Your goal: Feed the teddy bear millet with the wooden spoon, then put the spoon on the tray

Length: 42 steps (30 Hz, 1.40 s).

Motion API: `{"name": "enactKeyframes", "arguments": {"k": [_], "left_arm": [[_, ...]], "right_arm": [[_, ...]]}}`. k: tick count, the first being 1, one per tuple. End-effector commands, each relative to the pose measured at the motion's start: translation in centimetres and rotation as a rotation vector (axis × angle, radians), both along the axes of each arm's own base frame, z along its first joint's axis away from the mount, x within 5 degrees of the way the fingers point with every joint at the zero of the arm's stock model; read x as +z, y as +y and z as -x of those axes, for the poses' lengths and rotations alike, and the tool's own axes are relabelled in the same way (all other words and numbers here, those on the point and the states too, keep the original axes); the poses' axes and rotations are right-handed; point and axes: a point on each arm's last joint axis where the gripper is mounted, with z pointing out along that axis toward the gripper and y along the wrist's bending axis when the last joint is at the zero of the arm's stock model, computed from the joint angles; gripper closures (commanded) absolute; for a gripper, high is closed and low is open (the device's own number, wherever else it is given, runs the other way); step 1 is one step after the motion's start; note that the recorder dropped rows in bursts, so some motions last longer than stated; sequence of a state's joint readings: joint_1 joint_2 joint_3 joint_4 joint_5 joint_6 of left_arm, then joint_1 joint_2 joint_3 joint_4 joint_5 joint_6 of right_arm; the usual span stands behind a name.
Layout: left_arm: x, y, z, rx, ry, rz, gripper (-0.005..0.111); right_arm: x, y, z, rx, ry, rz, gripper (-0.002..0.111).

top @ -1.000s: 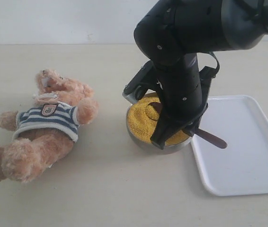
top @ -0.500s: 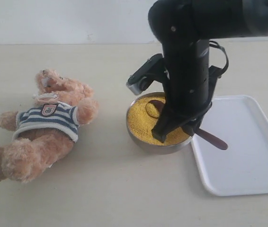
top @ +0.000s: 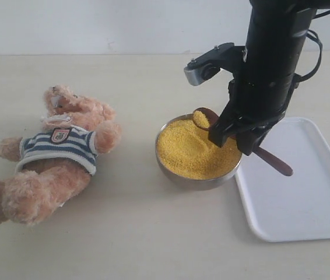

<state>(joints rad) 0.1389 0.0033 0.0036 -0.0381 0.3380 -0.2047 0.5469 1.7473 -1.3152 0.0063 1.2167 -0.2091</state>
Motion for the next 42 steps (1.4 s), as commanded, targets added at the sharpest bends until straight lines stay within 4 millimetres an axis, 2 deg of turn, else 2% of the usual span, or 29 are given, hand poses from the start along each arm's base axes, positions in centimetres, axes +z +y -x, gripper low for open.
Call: {"name": "enactKeyframes", "arguments": {"k": [1, 32, 36, 42], "left_arm": [[0.2, 0.0, 0.0, 0.002, -0.014, -0.008, 0.103], [0.3, 0.0, 0.0, -0.001, -0.020, -0.026, 0.103], [1.5, 0.2, -0.2, -0.007, -0.133, -0.190, 0.103], [3.4, 0.2, -0.2, 0.005, -0.345, -0.181, 0.103]], "right_arm": [[0.4, -0.1, 0.1, 0.005, 0.007, -0.030, 0.109], [0.4, 0.1, 0.1, -0.013, 0.016, -0.046, 0.109], [0.4, 0.1, 0.1, -0.013, 0.016, -0.046, 0.109], [0.4, 0.1, 0.1, -0.013, 0.016, -0.046, 0.109]]}}
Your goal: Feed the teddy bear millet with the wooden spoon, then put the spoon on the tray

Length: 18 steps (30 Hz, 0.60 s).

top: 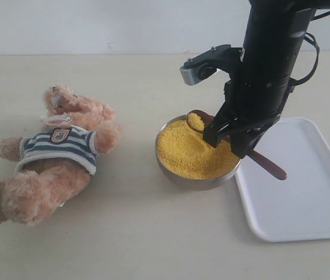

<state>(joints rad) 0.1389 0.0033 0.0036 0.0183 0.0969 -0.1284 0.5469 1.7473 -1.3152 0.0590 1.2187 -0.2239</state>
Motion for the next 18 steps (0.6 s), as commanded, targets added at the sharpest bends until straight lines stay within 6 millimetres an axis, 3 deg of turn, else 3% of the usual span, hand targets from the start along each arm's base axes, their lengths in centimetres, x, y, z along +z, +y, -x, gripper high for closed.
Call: {"name": "enactKeyframes", "arguments": {"k": [1, 6, 12, 18], "left_arm": [[1.5, 0.0, 0.1, 0.000, -0.151, -0.021, 0.103], [2.0, 0.0, 0.2, -0.007, -0.220, 0.047, 0.103], [2.0, 0.0, 0.2, -0.047, -0.280, 0.477, 0.103], [3.3, -0.1, 0.5, -0.119, -0.434, 0.640, 0.103]], "right_arm": [[0.4, -0.3, -0.1, -0.010, -0.010, -0.004, 0.109], [0.4, -0.3, -0.1, -0.010, -0.011, -0.003, 0.109], [0.4, -0.3, -0.1, -0.010, -0.011, -0.003, 0.109], [0.4, -0.3, -0.2, -0.010, -0.016, -0.006, 0.109]]}}
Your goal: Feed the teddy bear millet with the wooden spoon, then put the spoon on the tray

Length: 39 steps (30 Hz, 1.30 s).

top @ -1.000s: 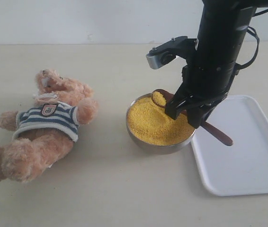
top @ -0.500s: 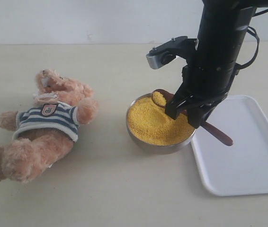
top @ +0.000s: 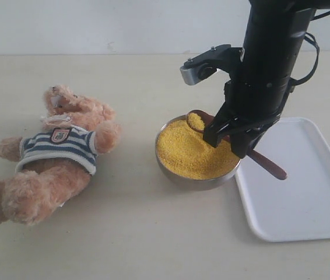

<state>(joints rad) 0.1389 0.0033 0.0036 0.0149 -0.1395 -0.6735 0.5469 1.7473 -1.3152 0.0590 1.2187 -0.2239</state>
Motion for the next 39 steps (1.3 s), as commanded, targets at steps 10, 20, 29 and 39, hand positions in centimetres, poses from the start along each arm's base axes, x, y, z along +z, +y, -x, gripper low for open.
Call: {"name": "enactKeyframes", "arguments": {"k": [10, 20, 29, 39], "left_arm": [[8.0, 0.3, 1.0, 0.022, 0.258, -0.228, 0.103], [10.1, -1.9, -9.1, -0.291, 0.708, -0.391, 0.103], [7.0, -2.8, -19.7, -0.587, 0.994, -0.288, 0.103], [1.1, 0.1, -27.1, -0.828, 1.251, -0.092, 0.103]], "right_arm": [[0.4, -0.3, -0.2, -0.010, -0.022, -0.010, 0.109], [0.4, -0.2, -0.3, -0.012, -0.032, -0.020, 0.109], [0.4, -0.1, -0.3, -0.012, -0.032, -0.024, 0.109], [0.4, -0.1, -0.3, -0.010, -0.029, -0.028, 0.109]]}}
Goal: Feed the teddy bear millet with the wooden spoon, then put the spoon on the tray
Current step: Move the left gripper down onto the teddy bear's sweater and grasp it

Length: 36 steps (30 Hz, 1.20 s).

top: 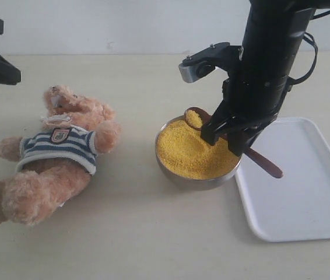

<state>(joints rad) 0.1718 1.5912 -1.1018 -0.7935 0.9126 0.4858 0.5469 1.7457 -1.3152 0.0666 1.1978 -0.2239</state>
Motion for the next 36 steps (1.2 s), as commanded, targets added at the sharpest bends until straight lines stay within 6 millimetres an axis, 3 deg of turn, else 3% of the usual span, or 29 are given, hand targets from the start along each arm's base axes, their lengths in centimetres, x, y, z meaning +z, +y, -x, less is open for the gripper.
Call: {"name": "enactKeyframes", "arguments": {"k": [1, 7, 9, 11, 12, 14, 15, 18, 25, 33, 36], "left_arm": [[-2.9, 0.5, -0.6, -0.059, 0.144, -0.030, 0.103], [-3.7, -0.8, -0.3, -0.170, 0.154, -0.057, 0.103], [-3.7, -1.5, -0.1, -0.206, 0.167, -0.057, 0.097], [-3.9, -2.1, 0.1, -0.253, 0.181, -0.094, 0.085], [-4.1, -2.5, 0.4, -0.272, 0.211, -0.126, 0.066], [-4.3, -2.8, 0.6, -0.260, 0.254, -0.171, 0.047], [-4.4, -2.8, 0.7, -0.252, 0.270, -0.189, 0.045], [-4.8, -2.6, 0.9, -0.228, 0.316, -0.268, 0.044], [-5.2, -4.5, 0.4, -0.281, 0.262, -0.258, 0.038], [-7.4, -4.7, -0.1, -0.285, 0.340, -0.228, 0.037], [-7.4, -4.7, -0.2, -0.279, 0.333, -0.225, 0.037]], "right_arm": [[0.4, -0.2, -0.2, -0.004, -0.014, -0.010, 0.109], [0.4, -0.2, -0.2, -0.001, -0.014, -0.014, 0.109], [0.4, -0.2, -0.1, -0.002, -0.012, -0.017, 0.109], [0.4, -0.2, -0.1, -0.002, -0.011, -0.016, 0.109], [0.4, -0.2, -0.1, -0.002, -0.011, -0.016, 0.109], [0.4, -0.1, -0.1, 0.000, -0.004, -0.029, 0.109], [0.4, 0.0, -0.1, 0.002, -0.002, -0.033, 0.109], [0.4, 0.1, 0.0, 0.013, 0.008, -0.052, 0.109], [0.5, 0.2, -0.1, 0.011, -0.009, -0.062, 0.109], [1.1, 0.0, 0.2, 0.013, -0.021, -0.066, 0.109], [1.1, 0.0, 0.2, 0.013, -0.021, -0.066, 0.109]]}}
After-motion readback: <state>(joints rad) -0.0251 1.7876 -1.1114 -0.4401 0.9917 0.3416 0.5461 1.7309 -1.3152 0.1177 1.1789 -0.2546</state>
